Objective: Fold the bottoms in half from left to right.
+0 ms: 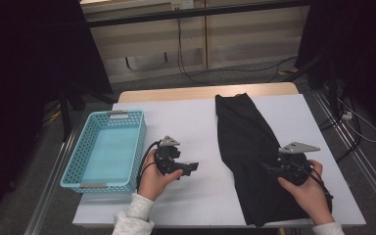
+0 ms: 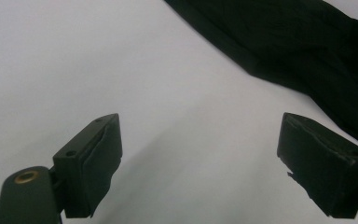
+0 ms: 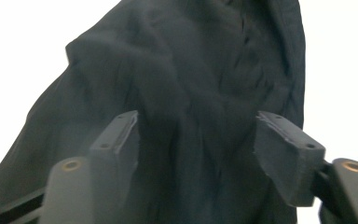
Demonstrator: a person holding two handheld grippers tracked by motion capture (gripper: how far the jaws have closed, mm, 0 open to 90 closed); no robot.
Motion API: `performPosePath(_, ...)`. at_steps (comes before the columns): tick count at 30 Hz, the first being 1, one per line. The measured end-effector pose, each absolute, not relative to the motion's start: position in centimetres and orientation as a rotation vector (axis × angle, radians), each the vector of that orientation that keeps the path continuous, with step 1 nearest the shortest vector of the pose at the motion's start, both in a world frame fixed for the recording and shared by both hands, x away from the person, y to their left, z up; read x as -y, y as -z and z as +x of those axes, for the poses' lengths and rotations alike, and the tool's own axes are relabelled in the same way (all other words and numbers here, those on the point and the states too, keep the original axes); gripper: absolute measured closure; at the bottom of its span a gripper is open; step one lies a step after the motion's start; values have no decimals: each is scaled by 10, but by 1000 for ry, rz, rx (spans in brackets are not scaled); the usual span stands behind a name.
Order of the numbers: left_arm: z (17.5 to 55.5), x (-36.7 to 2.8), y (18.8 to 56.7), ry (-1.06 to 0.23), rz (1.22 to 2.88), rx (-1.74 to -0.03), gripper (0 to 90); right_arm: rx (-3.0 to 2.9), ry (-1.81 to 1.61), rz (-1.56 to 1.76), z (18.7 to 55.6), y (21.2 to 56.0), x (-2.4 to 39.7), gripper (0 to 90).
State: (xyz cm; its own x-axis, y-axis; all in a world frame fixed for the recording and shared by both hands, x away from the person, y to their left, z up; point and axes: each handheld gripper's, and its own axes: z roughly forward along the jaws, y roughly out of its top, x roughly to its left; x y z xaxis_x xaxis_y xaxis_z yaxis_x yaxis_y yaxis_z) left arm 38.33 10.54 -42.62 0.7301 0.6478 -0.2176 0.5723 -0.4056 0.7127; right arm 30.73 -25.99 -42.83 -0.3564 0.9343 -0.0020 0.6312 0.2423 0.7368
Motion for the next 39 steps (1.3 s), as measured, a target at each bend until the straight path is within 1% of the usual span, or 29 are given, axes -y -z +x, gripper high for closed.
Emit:
performPosePath(13, 378, -119, 427, -126, 2118, -932, 133, -2073, -903, 1401, 368, 428, 215, 233)
performPosePath(15, 376, -118, 428, -122, 2121, -929, 133, -2053, -888, 1404, 377, 428, 209, 209)
performPosePath(19, 374, -120, 431, -119, 2125, -937, 133, -2023, -904, 1428, 394, 431, 197, 219)
performPosePath(22, 372, -121, 433, -124, 2133, -941, 133, -2047, -827, 1391, 407, 434, 182, 212)
performPosePath(26, 370, -123, 433, -127, 2139, -943, 134, -2064, -844, 1396, 421, 438, 165, 209)
performPosePath(32, 369, -124, 435, -120, 2141, -945, 134, -2080, -882, 1422, 438, 451, 146, 231)
performPosePath(34, 369, -125, 435, -124, 2134, -951, 134, -2085, -865, 1417, 442, 455, 142, 252)
performPosePath(35, 369, -126, 434, -124, 2135, -951, 134, -2090, -856, 1415, 443, 457, 141, 263)
performPosePath(36, 369, -126, 434, -124, 2135, -950, 134, -2091, -825, 1410, 444, 459, 139, 313)
performPosePath(38, 369, -125, 434, -123, 2135, -946, 134, -2081, -813, 1415, 445, 462, 140, 322)
performPosePath(39, 369, -124, 433, -123, 2131, -946, 134, -2071, -823, 1434, 445, 463, 141, 346)
